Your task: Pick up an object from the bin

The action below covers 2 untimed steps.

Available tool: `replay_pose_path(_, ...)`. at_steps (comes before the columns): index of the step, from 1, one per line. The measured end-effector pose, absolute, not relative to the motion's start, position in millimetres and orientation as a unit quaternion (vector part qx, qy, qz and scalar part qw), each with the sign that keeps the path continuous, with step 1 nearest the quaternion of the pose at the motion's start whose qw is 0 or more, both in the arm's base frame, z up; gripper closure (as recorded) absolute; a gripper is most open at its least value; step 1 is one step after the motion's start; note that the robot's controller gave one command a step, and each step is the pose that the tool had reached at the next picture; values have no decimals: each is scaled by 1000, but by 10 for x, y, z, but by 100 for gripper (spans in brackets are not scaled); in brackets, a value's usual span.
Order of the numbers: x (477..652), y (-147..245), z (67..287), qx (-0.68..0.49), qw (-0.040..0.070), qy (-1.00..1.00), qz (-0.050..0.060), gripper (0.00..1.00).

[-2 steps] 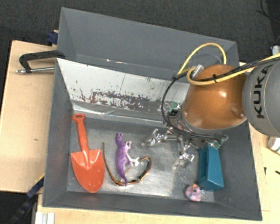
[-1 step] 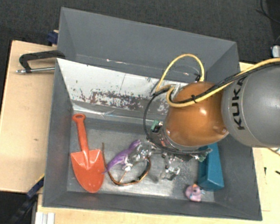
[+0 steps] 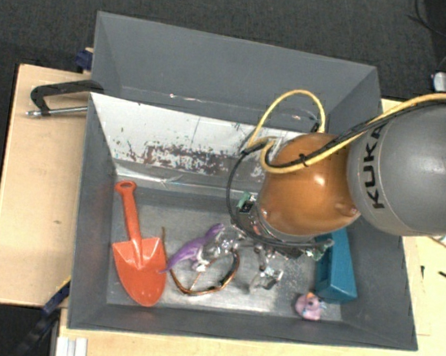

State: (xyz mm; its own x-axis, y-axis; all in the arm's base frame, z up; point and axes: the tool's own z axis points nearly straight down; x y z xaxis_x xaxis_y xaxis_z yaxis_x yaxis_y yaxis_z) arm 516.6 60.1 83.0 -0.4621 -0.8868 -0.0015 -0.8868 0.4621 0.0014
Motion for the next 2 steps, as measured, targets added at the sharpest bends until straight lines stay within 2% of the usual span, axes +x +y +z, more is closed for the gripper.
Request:
replay_pose_path(1,5073,751,1299,-547,-1,837,2,0)
replay_pose_path(2,5296,442,761,-622,4,783,-1,100)
